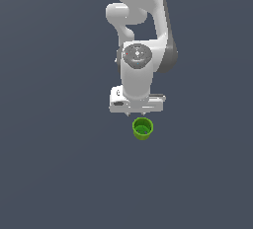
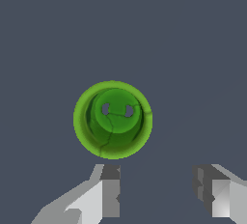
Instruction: Pick up the object and move it to a goal position.
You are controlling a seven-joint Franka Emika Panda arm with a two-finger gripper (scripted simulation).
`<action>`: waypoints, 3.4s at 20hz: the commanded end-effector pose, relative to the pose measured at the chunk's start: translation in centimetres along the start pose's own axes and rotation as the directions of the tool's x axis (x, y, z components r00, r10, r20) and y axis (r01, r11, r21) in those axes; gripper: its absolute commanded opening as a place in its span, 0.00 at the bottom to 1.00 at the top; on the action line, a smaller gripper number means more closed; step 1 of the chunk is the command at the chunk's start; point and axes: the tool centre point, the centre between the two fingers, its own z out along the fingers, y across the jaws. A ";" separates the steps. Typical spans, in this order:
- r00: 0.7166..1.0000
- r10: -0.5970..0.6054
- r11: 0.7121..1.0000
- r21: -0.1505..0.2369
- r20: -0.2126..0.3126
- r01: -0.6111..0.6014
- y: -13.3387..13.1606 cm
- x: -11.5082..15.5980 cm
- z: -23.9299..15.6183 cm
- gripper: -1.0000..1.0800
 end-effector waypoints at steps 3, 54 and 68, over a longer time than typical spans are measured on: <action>0.998 0.019 1.000 0.005 0.060 -0.020 0.1 0.8 0.8 0.62; 0.878 0.123 0.991 -0.005 0.462 -0.136 0.9 1.2 8.5 0.62; 0.879 0.123 0.991 -0.005 0.461 -0.136 0.9 1.2 8.5 0.00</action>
